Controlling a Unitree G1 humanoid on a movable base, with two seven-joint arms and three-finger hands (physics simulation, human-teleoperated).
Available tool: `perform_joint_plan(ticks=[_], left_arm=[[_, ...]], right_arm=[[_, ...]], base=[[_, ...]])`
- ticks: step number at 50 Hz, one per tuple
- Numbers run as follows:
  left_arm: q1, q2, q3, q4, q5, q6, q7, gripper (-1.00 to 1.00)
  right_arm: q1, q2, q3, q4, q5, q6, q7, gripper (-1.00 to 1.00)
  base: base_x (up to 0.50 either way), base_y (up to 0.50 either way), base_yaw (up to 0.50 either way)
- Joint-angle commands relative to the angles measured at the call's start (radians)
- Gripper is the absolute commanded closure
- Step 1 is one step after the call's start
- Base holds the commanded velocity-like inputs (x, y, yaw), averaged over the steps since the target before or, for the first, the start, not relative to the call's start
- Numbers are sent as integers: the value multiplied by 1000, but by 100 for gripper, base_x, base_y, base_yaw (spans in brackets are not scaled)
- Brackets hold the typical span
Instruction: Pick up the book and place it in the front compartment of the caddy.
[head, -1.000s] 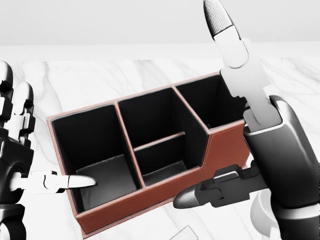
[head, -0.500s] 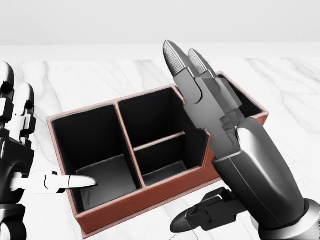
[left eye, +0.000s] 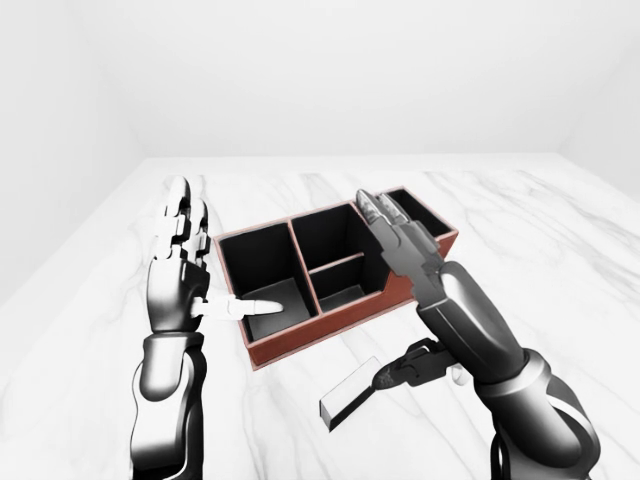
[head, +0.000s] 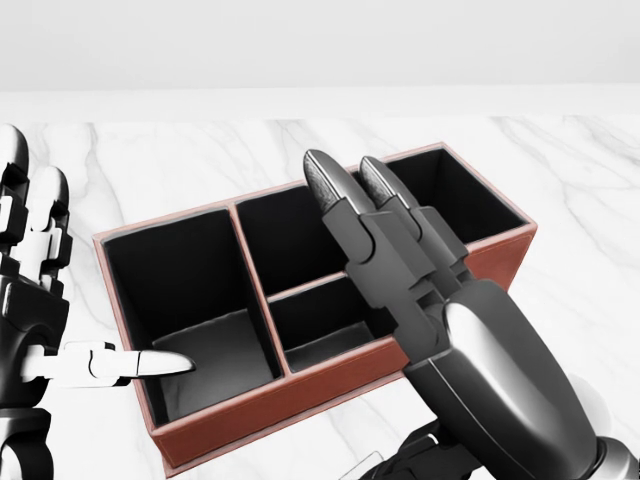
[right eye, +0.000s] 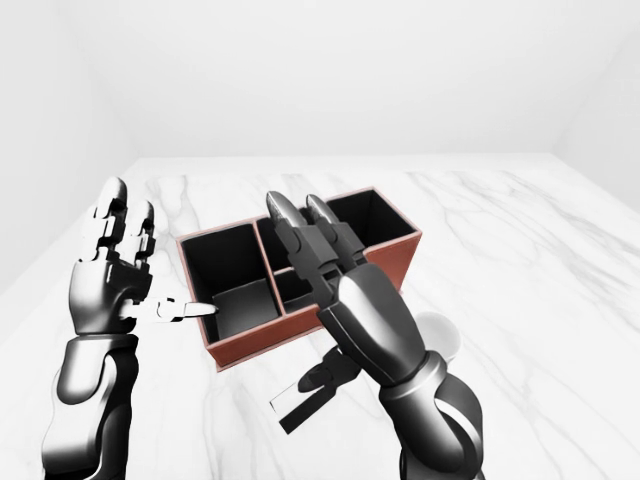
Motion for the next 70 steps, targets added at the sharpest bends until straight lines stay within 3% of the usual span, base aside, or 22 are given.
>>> perform_joint_plan(ticks=[1,27,70], left_arm=[[1,0,0,-2,1,0,-1,-100],[0,-1,0,8,2,0,0,-100],[-4,2,5,12,-1,0,2,-100]], right_arm=[[48,4,22,-12,-26,0,11,-100],[133,-8,74,57,-52,0,-36,-100],[197,-22,92,132,-79,0,-77,-100]], base=[[0,0,0],[0,0,0],[0,0,0]])
